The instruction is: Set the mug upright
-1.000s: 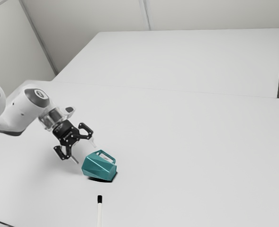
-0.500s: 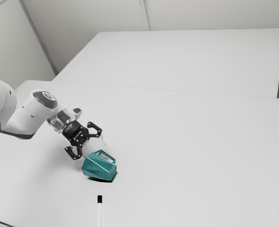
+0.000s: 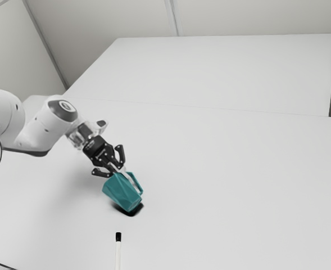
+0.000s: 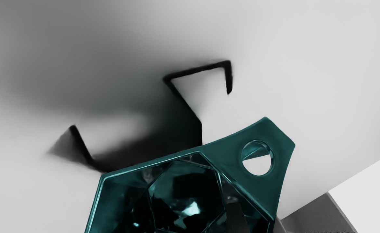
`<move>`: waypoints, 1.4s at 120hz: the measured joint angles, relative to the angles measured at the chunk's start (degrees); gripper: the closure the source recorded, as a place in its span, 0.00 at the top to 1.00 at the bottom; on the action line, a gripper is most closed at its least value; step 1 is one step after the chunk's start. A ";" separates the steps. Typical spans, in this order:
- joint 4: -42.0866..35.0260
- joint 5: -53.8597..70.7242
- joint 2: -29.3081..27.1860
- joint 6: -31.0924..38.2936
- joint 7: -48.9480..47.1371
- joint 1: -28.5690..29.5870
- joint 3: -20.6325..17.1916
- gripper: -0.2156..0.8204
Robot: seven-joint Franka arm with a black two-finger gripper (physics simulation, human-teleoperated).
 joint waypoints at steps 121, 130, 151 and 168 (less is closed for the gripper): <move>2.47 46.49 -9.19 22.95 -4.26 -2.78 -13.56 0.03; 2.47 47.57 -8.38 24.04 -4.44 -2.69 -13.59 0.03; 2.24 48.28 -6.42 25.76 -4.87 -2.62 -13.68 0.03; 2.21 48.33 -5.19 26.52 -5.19 -2.65 -13.74 0.03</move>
